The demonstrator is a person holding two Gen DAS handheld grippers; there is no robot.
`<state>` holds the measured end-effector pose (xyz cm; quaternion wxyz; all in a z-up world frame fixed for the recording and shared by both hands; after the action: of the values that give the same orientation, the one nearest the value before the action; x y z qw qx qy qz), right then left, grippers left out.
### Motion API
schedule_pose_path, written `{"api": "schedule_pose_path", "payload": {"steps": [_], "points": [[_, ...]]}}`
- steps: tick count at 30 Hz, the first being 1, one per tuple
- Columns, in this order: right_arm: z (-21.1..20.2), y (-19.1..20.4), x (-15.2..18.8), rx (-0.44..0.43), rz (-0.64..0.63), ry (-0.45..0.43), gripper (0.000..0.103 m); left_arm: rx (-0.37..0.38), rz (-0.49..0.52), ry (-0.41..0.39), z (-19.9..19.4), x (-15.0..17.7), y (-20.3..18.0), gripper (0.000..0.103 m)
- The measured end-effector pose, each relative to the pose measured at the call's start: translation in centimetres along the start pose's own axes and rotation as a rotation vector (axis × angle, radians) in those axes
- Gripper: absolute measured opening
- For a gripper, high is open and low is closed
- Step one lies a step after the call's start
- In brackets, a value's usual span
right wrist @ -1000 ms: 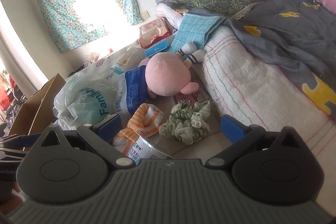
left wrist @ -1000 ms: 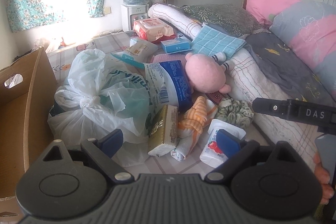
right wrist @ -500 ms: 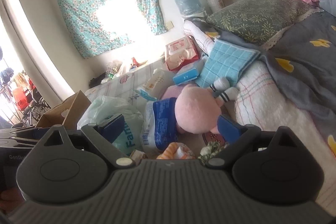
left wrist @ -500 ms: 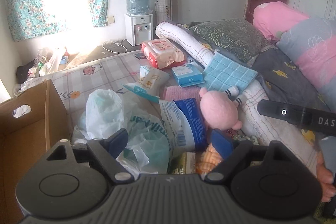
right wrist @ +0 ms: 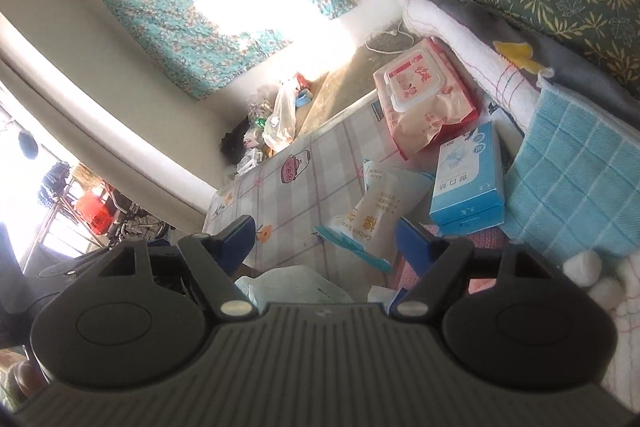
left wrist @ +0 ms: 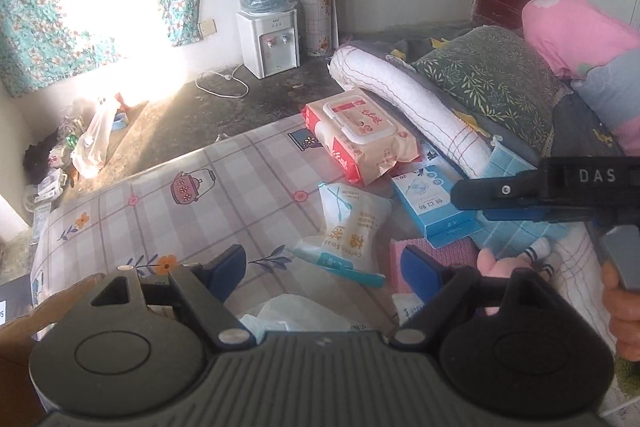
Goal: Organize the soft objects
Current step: 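Reach the right tool to the white cotton swab bag and grasp it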
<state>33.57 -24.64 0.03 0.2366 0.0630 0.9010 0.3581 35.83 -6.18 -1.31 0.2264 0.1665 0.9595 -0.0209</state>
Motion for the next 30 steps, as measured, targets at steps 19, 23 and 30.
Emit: {"api": "schedule_pose_path", "payload": {"steps": [19, 23, 30], "points": [[18.4, -6.7, -5.1, 0.120, 0.194, 0.257, 0.049, 0.168, -0.060, 0.347, 18.0, -3.0, 2.4, 0.050], [20.0, -6.1, -4.9, 0.132, 0.180, 0.288, 0.047, 0.199, -0.081, 0.381, 19.1, -3.1, 2.7, 0.053], [22.4, -6.4, -4.7, 0.144, 0.202, 0.305, 0.034, 0.141, -0.069, 0.364, 19.6, -3.6, 2.9, 0.042]]}}
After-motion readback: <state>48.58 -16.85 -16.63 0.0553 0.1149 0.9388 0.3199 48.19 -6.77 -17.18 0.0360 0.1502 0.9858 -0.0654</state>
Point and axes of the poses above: each gripper's, at about its wrist camera, not at the fingertips, and z roughly the way its jaws point, y to its left, x to its underside, the point moved 8 cm from there along z, roughly the way its jaws point, and after that the axes turned 12 degrees about y, right-handed, at the moved point
